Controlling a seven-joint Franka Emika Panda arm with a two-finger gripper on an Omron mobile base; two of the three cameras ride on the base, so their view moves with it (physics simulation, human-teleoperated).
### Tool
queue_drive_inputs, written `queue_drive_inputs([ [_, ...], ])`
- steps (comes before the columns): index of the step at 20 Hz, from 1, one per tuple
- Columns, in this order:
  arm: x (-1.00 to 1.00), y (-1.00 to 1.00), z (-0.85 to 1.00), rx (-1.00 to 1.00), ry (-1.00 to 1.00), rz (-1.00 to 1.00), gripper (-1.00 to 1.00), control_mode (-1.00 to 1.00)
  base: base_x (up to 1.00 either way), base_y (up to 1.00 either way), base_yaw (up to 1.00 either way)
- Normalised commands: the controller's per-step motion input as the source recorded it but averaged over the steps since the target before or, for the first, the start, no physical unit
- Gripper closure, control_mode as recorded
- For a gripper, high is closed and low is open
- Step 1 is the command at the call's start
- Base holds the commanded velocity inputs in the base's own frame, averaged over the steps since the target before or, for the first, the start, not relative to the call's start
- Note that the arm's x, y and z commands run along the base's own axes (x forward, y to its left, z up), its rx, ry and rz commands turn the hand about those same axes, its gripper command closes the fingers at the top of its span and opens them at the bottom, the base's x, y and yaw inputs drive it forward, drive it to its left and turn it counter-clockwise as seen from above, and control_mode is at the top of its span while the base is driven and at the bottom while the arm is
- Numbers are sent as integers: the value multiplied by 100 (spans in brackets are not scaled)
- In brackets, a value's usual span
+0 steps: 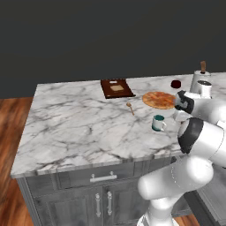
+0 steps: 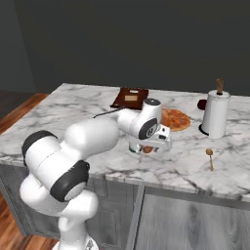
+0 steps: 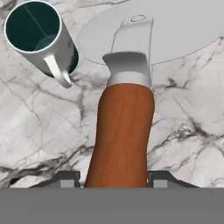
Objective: Take the pizza cutter from the drawer on the right and place it on the dining counter for cutting.
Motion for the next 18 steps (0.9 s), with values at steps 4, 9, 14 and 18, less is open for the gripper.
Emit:
queue_drive_inputs([
  [4,46,-33,-30,0,5,0,100,-100,0,0,0],
  [9,35,-47,-37,0,2,0,100,-100,0,0,0],
  [14,27,-38,-52,0,1,0,100,-100,0,0,0],
  [18,18,-15,-52,0,0,0,100,-100,0,0,0],
])
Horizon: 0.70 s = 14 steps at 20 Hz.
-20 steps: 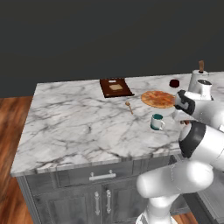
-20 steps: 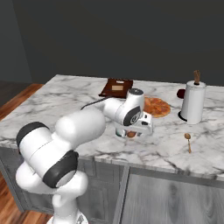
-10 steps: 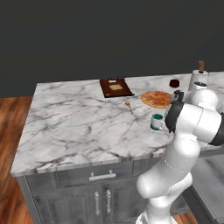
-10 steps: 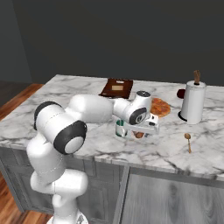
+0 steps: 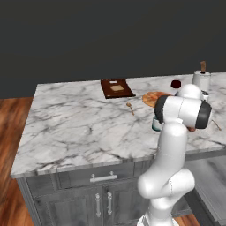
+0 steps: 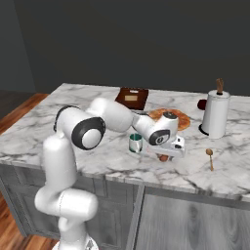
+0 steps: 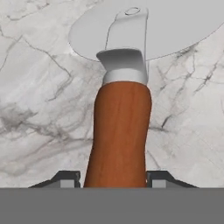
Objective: Take the pizza cutter from the drawer on the right and place it on the dining counter for cutting.
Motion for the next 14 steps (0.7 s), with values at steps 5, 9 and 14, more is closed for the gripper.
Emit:
queue_drive_inputs([
  [5,18,0,-33,0,0,0,100,-100,0,0,0],
  [9,8,0,-15,0,0,0,100,-100,0,0,0],
  [14,33,0,-9,0,0,0,100,-100,0,0,0],
])
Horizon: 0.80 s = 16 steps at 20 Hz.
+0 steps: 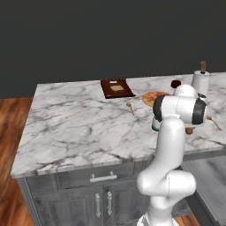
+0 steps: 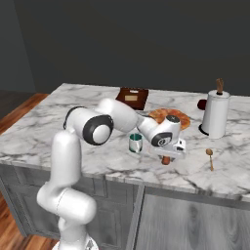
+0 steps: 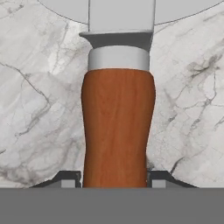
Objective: Take the pizza cutter from the drawer on the right and place it on the dining counter for cutting.
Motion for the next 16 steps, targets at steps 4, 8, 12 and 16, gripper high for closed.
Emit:
queue_drive_inputs([
  [4,40,0,-9,0,0,0,100,-100,0,0,0],
  [8,42,0,-9,0,0,0,100,-100,0,0,0],
  [12,32,0,-7,0,0,0,100,-100,0,0,0],
  [16,4,1,-2,0,0,0,100,-100,0,0,0],
])
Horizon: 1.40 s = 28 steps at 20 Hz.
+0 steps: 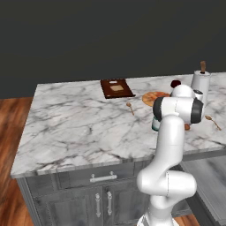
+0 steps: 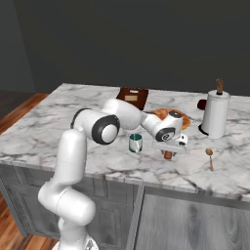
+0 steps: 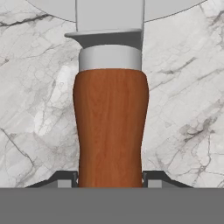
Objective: Take the pizza cutter from the drawer on the right and place it on the dining counter for cutting.
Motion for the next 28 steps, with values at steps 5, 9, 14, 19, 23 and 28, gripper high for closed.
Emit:
queue_drive_inputs([
  [5,0,0,0,0,0,0,100,-100,0,0,0],
  [9,0,0,0,0,0,0,100,-100,0,0,0],
  [14,0,0,0,0,0,0,-100,-100,0,0,0],
  [19,0,0,0,0,0,0,-100,-100,0,0,0],
  [23,0,0,0,0,0,0,-100,-100,0,0,0],
  [28,9,-4,4,0,4,0,-100,-100,0,0,0],
])
